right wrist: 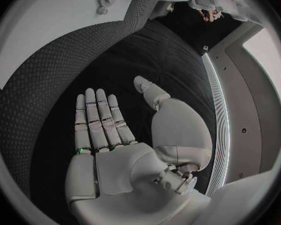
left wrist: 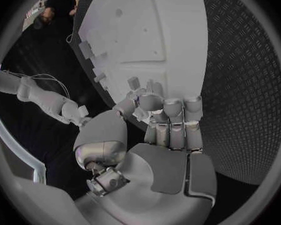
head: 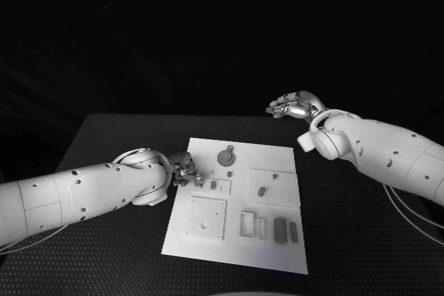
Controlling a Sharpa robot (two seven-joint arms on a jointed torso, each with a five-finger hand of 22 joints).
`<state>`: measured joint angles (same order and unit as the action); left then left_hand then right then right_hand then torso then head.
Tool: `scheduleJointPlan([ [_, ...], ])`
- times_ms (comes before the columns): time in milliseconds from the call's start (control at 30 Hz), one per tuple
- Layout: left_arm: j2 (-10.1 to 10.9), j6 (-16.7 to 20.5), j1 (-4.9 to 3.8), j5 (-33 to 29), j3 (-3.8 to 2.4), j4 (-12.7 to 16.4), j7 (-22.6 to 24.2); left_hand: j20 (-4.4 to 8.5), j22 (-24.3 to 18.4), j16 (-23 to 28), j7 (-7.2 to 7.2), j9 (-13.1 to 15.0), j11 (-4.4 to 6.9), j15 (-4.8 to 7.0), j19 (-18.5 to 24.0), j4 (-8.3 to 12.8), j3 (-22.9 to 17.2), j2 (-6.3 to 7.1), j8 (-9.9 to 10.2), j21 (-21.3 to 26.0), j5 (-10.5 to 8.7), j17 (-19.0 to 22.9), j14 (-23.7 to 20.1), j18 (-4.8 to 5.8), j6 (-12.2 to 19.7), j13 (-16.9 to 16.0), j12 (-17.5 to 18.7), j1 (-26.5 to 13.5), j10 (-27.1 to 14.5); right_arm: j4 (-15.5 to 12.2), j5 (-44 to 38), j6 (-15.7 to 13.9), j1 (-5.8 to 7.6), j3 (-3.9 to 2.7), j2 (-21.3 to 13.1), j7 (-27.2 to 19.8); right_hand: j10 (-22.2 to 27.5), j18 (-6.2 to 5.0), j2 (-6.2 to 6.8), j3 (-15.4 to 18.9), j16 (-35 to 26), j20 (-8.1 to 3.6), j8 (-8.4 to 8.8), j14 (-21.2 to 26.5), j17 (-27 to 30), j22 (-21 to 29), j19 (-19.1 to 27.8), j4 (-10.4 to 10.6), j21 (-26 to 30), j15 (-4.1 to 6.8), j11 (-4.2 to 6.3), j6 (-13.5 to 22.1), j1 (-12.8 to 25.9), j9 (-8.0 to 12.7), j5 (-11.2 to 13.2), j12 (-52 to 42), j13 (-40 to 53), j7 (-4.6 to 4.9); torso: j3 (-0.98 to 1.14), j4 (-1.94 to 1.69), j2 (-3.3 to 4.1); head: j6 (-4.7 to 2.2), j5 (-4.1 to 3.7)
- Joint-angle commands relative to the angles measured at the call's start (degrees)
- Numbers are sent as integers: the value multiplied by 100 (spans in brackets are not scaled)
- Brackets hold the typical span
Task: Assemble the parts on the task board
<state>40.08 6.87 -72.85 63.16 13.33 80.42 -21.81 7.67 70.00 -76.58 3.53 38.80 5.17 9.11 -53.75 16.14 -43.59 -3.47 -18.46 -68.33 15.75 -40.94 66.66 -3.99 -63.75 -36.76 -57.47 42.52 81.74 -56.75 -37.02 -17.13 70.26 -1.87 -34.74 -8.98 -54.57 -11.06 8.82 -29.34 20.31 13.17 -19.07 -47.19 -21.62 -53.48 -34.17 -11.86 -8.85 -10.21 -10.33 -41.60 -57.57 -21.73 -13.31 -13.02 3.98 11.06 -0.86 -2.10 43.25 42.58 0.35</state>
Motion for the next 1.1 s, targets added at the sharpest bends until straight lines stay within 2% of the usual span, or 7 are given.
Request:
scheduleJointPlan([
  [33, -1, -271, 33, 22, 31, -10, -134, 815, -9, -35, -361, 12, 135, 315, -46, -12, -47, 19, -30, -35, 64, -9, 290, -90, -516, -4, -23, 39, -82, 3, 1, 67, -3, -1, 3, -49, 15, 27, -15, 22, 16, 0, -18, 55, 7, -10, 43, 6, 36, -6, 13, 34, -24, 6, -40, 32, -8, 106, -3, -4, 1, -9, -20],
  [533, 13, -363, 33, 78, 31, -3, -148, 814, -13, -37, -363, 15, 137, 316, -43, -5, -52, 23, -32, -40, 78, -10, 290, -91, -517, -2, -28, 46, -86, -2, 1, 75, -3, -1, 6, -48, 17, 28, -17, 23, 15, 1, -18, 62, 12, -13, 48, 5, 43, -8, 13, 36, -26, 9, -41, 36, -8, 107, -7, -8, 1, 26, -4],
  [933, 4, -430, 33, 154, 31, 0, -183, 813, -15, -38, -362, 14, 136, 314, -40, -3, -52, 22, -29, -44, 76, -10, 288, -91, -513, 0, -32, 45, -90, 3, 1, 75, -3, -1, 5, -49, 18, 28, -19, 24, 16, 1, -19, 65, 16, -16, 50, 5, 48, -9, 13, 37, -27, 11, -41, 39, -8, 107, 0, -1, 2, 30, 9],
  [1033, -4, -460, 33, 221, 31, 4, -198, 812, -18, -39, -358, 13, 132, 312, -37, -4, -42, 40, -26, -50, 57, -10, 285, -91, -507, 3, -37, 39, -91, 2, 1, 74, -3, -1, 2, -48, 18, 29, -19, 24, 16, 2, -19, 65, 17, -17, 50, 5, 49, -10, 13, 38, -27, 11, -41, 39, -8, 108, 1, -3, 1, 31, 9],
  [1100, -8, -493, 33, 251, 31, 4, -207, 811, -26, -41, -355, 13, 128, 308, -32, -25, -28, 60, -25, -59, -28, -11, 281, -92, -508, 11, -47, 38, -94, 0, 1, 74, -3, -1, 1, -48, 18, 29, -19, 25, 17, 2, -19, 66, 18, -17, 50, 5, 50, -10, 12, 38, -26, 12, -41, 40, -7, 108, 2, -3, 1, 31, 10],
])
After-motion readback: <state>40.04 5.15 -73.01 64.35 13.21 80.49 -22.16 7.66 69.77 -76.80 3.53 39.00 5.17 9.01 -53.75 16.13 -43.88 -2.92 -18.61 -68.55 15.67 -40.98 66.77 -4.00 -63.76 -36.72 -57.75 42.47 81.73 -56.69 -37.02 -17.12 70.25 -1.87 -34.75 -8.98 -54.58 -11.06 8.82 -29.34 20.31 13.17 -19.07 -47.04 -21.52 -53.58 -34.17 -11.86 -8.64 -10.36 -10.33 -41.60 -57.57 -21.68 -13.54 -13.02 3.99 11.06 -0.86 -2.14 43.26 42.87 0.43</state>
